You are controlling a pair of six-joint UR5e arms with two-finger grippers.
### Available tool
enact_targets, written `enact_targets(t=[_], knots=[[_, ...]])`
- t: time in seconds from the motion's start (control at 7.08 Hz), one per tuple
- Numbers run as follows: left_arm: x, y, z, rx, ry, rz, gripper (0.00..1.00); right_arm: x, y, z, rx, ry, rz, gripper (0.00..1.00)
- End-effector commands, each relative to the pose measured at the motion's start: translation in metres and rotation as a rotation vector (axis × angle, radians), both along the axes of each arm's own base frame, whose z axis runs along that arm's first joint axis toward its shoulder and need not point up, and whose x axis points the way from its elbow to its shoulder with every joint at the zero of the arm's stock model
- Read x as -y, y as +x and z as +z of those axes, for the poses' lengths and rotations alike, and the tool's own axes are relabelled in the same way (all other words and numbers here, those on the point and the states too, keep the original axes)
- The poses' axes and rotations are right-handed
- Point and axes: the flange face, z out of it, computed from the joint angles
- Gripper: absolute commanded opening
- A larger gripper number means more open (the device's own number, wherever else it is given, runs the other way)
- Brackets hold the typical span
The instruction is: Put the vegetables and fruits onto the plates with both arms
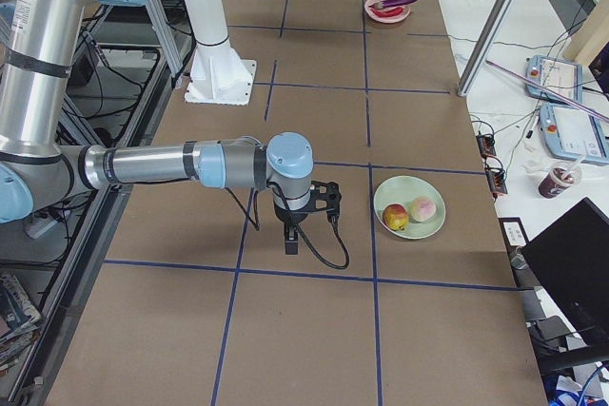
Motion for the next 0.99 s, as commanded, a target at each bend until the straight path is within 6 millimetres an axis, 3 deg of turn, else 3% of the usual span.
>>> enact_targets(t=[0.0,0.42,0.85], knots=[[-0.002,-0.001,0.003,0.008,-0.007,-0.001,1.0,-0.001,0.0,0.001,-0.002,-0.003,0.0,1.0],[-0.002,0.0,0.021,0.011,-0.048,0.006,1.0,-0.005,0.0,0.004,0.008,-0.013,-0.001,1.0],[-0.003,-0.003,0.022,0.057,-0.016,0.04,1.0,-0.005,-0.001,0.006,0.011,-0.018,-0.003,1.0]])
